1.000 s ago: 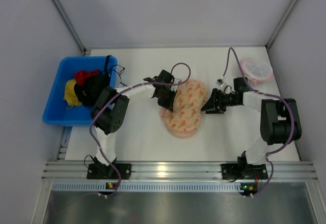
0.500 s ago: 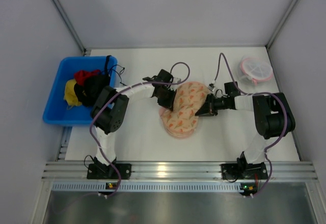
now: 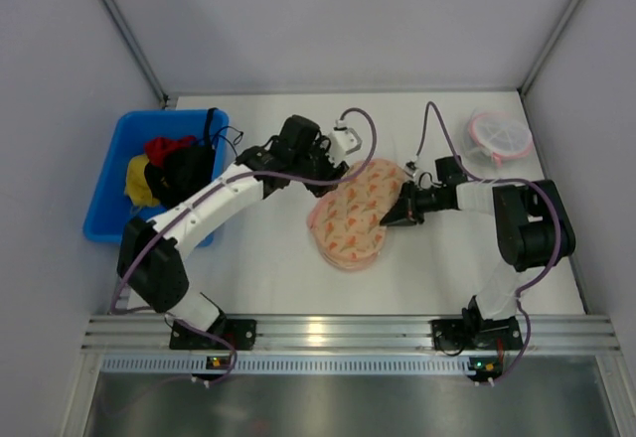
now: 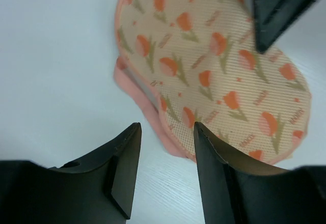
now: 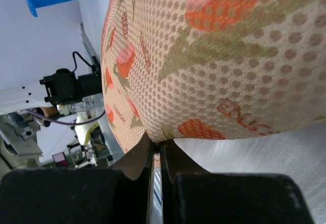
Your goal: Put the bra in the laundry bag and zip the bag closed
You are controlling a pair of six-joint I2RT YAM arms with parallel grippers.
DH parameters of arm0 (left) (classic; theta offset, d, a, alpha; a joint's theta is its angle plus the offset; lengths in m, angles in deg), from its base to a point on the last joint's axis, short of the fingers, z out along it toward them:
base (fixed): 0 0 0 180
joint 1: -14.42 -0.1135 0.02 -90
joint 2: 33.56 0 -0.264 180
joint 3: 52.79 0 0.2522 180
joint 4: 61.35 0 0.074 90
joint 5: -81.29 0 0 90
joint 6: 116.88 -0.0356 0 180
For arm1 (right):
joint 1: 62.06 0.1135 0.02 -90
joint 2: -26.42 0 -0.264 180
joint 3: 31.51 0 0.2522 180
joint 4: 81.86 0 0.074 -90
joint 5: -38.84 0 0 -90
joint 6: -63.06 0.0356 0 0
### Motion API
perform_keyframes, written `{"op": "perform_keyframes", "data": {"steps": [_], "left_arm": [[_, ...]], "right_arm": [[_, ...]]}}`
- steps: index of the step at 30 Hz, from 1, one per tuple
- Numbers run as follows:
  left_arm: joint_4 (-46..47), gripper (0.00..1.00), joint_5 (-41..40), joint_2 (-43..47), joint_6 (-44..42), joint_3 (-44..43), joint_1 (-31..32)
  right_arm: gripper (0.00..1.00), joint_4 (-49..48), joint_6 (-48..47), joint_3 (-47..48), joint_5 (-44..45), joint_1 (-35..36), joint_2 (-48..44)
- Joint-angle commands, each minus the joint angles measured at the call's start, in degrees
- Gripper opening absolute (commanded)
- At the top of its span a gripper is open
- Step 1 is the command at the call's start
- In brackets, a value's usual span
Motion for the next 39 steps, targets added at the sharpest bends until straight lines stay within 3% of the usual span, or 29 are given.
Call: {"op": "perform_keyframes", "data": {"steps": [1, 7, 12, 15, 21, 32, 34, 36, 39], "left_arm": [[-6.06, 0.51, 1.93, 3.09, -19.37, -1.29, 7.35], [-9.24, 0.49, -5.00, 3.01, -34.78, 2.83, 27.80], [-9.15, 0.49, -11.43, -3.92, -43.58, 1.53, 38.98], [-9.24, 0.49, -17.49, -9.10, -47.19, 0.12, 42.60], [-9.24, 0.47, -28.81, -19.91, -51.59, -3.04, 44.46], [-9.15, 0.46, -36.31, -28.01, -52.21, -7.18, 42.53], [-9.24, 0.41, -36.66, -28.46, -52.21, -7.62, 41.65], [-9.24, 0.28, -36.31, -29.08, -51.86, -8.15, 40.86], [-9.33, 0.17, -34.73, -28.38, -51.85, -7.45, 40.59]], "right_arm": [[0.00, 0.82, -0.69, 2.52, -0.08, 1.66, -1.11], [0.00, 0.56, 0.28, 2.87, 0.00, 3.16, -0.67], [0.00, 0.82, 0.63, 3.04, 0.62, 3.33, -0.67], [0.00, 0.82, 0.72, 2.78, 0.79, 3.51, -1.02], [0.00, 1.00, 0.63, 2.78, 0.97, 3.51, -0.49], [0.00, 2.84, -1.39, 2.52, 2.29, 3.51, -0.75], [0.00, 3.46, -1.92, 2.69, 2.64, 3.51, -0.75], [0.00, 3.90, -2.27, 2.95, 2.90, 3.51, -0.67], [0.00, 4.42, -2.62, 3.48, 3.25, 3.51, -0.58]]}}
